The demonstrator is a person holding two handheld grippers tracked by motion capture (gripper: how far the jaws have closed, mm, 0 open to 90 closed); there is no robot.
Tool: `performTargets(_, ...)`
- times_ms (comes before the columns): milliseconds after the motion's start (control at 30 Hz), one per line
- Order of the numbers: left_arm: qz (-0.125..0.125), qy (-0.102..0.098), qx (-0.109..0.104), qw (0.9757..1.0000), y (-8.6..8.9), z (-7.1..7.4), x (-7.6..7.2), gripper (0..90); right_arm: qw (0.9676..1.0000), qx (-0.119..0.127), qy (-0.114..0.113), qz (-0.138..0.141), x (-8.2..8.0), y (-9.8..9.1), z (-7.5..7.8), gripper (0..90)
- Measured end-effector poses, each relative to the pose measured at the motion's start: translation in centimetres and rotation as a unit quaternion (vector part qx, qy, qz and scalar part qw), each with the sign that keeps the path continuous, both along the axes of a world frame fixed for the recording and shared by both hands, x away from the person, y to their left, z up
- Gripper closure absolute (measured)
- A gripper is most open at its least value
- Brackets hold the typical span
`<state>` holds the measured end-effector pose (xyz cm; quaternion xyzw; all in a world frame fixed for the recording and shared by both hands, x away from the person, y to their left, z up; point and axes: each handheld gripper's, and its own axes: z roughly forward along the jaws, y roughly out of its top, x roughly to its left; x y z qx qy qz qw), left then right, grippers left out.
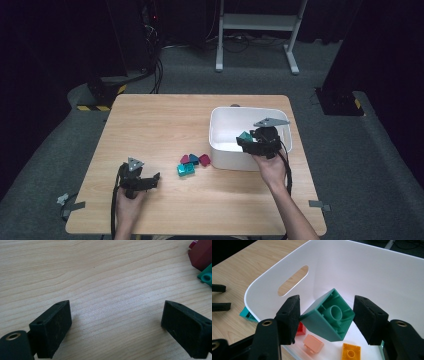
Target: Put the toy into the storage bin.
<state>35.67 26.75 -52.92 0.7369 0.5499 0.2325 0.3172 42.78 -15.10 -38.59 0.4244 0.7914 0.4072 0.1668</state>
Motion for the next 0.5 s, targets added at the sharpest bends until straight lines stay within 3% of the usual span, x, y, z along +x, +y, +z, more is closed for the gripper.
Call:
performTargets(300,-0.002,0.002,0.001,1.0,-0.01,0.02,0.08,9.2,1.0,-0.008,-0.002,-0.004,-0.36,-0.23,-0.24,39.0)
performTargets(500,-0.002,0.001,0.0,1.0,-0.05,0.0,0.13,8.6,0.9999,0.0,-0.013,-0.004,-0.64,-0.48,-0.03,37.5)
